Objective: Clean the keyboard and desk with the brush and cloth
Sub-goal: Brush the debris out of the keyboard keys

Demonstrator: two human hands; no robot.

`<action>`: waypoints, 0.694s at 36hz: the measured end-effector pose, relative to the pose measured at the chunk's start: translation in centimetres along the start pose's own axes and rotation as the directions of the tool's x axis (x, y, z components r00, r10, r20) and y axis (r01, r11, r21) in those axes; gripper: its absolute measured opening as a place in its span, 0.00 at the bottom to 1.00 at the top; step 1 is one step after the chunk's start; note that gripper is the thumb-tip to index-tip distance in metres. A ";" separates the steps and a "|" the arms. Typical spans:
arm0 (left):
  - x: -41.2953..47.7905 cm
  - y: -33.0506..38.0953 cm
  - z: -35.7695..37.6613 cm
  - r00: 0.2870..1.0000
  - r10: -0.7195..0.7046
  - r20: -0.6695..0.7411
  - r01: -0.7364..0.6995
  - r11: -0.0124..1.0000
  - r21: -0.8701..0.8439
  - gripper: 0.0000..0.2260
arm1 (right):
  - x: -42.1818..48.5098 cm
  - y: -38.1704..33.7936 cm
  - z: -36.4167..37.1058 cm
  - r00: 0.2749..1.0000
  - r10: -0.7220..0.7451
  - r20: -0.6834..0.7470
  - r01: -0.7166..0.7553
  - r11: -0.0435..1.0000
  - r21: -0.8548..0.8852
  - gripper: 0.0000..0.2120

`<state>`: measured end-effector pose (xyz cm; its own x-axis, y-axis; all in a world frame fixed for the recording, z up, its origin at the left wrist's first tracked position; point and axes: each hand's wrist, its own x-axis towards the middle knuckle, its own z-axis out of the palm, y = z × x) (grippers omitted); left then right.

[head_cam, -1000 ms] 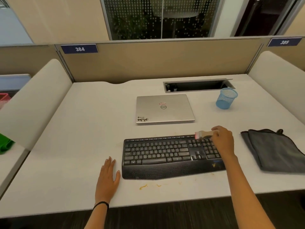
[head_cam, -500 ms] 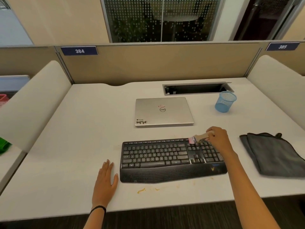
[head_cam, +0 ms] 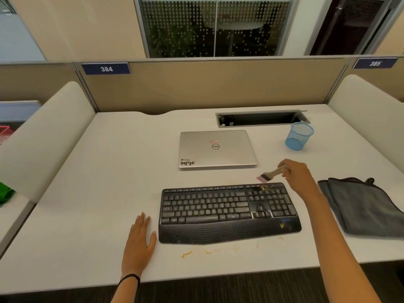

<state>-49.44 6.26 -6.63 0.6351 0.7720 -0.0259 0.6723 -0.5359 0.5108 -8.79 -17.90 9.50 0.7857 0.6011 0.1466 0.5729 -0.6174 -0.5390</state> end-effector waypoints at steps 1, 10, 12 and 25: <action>0.0 0.0 0.0 1.000 -0.002 0.000 0.002 1.000 0.000 0.26 | 0.1 -0.1 0.2 0.999 0.002 0.043 -0.003 1.000 0.009 0.10; -0.1 0.1 0.0 1.000 0.000 -0.003 0.000 1.000 -0.008 0.27 | 0.4 -0.3 1.4 0.993 -0.023 0.114 0.039 0.990 -0.136 0.10; 0.0 0.0 0.1 1.000 -0.004 -0.003 0.003 1.000 -0.010 0.27 | 0.5 -0.5 1.2 0.995 -0.036 0.097 0.049 0.989 -0.138 0.10; 0.0 0.0 0.1 1.000 0.008 -0.011 -0.008 1.000 -0.002 0.27 | 0.2 -0.6 0.6 0.984 -0.026 0.179 0.043 0.995 -0.094 0.10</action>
<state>-49.37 6.22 -6.67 0.6363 0.7714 -0.0128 0.6664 -0.5412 0.5128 -9.05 -17.12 9.36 0.7161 0.6980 0.0098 0.6259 -0.6358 -0.4517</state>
